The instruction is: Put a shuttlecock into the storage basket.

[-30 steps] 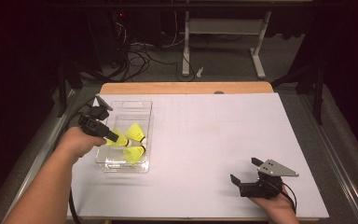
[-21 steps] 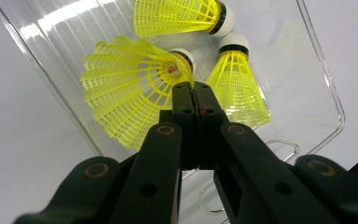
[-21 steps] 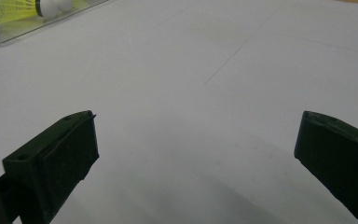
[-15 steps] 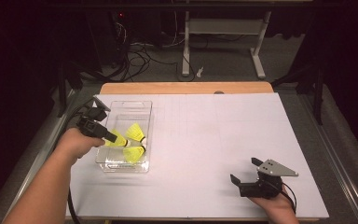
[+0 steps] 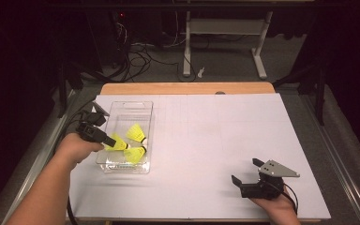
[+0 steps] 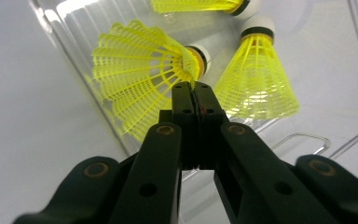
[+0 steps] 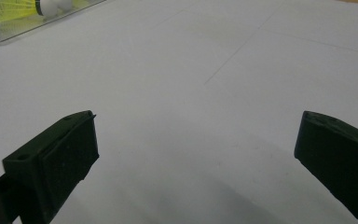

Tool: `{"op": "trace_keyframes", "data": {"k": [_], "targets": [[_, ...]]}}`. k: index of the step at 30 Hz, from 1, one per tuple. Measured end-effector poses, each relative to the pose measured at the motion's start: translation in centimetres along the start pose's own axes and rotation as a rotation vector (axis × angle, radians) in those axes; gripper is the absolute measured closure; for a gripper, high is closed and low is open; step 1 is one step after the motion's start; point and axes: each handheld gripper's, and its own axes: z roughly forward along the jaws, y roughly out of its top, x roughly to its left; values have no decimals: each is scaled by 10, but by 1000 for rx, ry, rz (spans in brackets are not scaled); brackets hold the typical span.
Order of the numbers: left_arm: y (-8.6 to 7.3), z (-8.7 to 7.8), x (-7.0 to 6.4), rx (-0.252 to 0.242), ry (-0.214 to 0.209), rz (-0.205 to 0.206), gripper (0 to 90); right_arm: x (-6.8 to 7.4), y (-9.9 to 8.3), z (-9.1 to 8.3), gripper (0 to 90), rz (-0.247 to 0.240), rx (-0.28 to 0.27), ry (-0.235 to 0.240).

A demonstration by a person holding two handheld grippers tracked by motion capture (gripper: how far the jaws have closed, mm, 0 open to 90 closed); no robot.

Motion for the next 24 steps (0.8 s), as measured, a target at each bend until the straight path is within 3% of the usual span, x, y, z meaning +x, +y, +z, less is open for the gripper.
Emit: {"op": "trace_keyframes", "data": {"k": [15, 24], "targets": [[-10, 14, 5, 47, 37, -6, 886, 1, 0, 0, 1, -4, 1, 1], [-9, 13, 2, 53, 27, 1, 832, 1, 0, 0, 1, -3, -2, 1]]}}
